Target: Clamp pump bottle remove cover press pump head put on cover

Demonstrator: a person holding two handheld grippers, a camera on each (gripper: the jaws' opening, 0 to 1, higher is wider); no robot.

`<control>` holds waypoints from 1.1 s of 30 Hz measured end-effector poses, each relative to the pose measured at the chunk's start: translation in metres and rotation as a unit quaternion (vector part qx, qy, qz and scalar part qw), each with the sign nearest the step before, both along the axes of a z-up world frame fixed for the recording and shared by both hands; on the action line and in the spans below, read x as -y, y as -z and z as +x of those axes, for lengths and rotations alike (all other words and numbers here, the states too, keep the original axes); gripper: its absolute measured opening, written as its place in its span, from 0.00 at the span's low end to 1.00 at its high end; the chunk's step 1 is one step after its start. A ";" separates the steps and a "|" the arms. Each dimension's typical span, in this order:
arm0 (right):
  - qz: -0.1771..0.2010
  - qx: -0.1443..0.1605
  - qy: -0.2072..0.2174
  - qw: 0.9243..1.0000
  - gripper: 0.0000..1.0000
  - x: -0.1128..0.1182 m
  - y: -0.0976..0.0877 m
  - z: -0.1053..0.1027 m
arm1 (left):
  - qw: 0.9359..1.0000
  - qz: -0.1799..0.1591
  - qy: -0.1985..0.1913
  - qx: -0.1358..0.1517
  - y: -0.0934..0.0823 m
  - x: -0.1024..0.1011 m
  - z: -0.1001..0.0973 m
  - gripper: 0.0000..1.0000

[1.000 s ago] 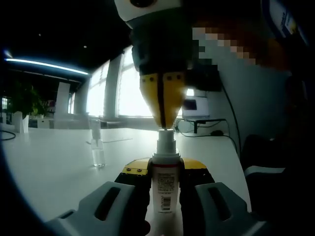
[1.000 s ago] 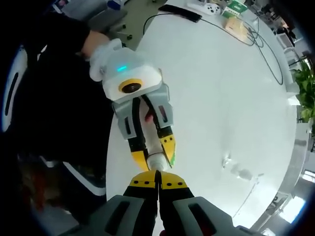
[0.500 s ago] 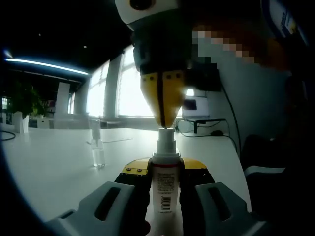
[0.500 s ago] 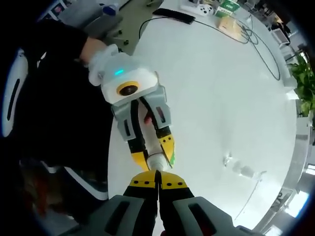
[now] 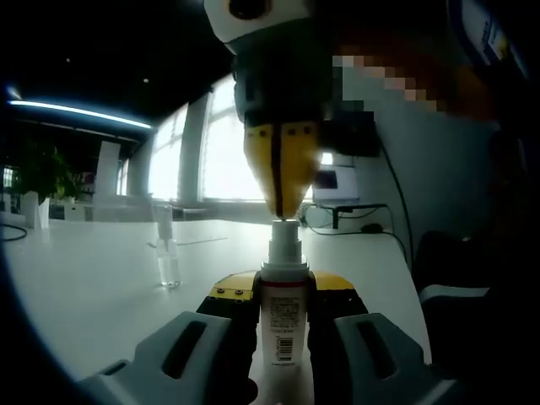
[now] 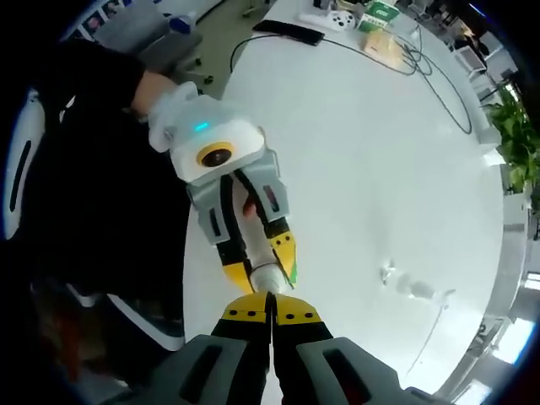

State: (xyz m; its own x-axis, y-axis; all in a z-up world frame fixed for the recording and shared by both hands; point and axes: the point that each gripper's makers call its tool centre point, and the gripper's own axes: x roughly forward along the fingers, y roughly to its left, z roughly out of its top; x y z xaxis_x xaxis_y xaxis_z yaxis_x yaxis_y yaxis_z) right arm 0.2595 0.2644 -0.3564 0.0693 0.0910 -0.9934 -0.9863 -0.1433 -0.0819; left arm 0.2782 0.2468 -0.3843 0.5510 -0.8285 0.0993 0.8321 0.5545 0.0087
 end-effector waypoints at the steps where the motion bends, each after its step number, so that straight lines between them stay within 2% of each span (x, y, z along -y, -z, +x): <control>1: 0.003 0.002 -0.003 1.000 0.00 -0.001 -0.001 0.002 | 1.000 0.000 0.000 0.000 0.000 0.000 0.000 0.13; 6: 0.023 0.009 -0.007 1.000 0.00 0.000 -0.002 0.003 | 1.000 0.000 0.000 0.000 0.000 0.001 -0.001 0.13; 10: 0.050 0.010 -0.010 0.999 0.10 0.001 -0.005 0.007 | 1.000 0.000 0.000 0.000 0.000 0.001 -0.001 0.13; 12: 0.068 0.011 -0.007 0.998 0.11 0.001 -0.007 0.007 | 1.000 0.000 -0.001 0.000 0.000 0.001 -0.001 0.13; 17: 0.156 0.022 0.008 0.987 0.13 -0.011 -0.015 0.012 | 1.000 0.000 0.000 0.000 0.000 0.002 -0.001 0.13; 19: 0.212 0.033 0.011 0.977 0.19 -0.019 -0.022 0.015 | 1.000 0.000 0.000 0.000 -0.001 0.001 -0.001 0.13; 20: 0.259 0.054 0.004 0.964 0.22 -0.025 -0.029 0.020 | 1.000 0.000 -0.001 0.000 -0.001 0.001 -0.001 0.13; 22: 0.296 0.069 0.027 0.952 0.22 -0.022 -0.033 0.025 | 1.000 0.000 0.000 0.000 -0.001 0.001 -0.001 0.13; 26: 0.324 0.087 0.030 0.942 0.23 -0.011 -0.030 0.029 | 1.000 -0.001 0.000 -0.001 0.000 0.001 -0.001 0.13; 27: 0.336 0.094 0.037 0.936 0.23 -0.011 -0.031 0.031 | 1.000 -0.001 -0.001 0.000 0.000 0.000 -0.001 0.13; 29: 0.365 0.103 0.047 0.924 0.23 -0.012 -0.037 0.034 | 1.000 -0.001 -0.001 0.000 -0.001 0.001 -0.001 0.13; 30: 0.387 0.104 0.056 0.914 0.24 -0.014 -0.043 0.034 | 1.000 0.000 -0.001 0.000 -0.001 0.001 -0.001 0.13; 33: 0.433 0.109 0.076 0.891 0.25 -0.016 -0.056 0.033 | 1.000 -0.001 -0.001 -0.001 -0.001 0.000 -0.001 0.13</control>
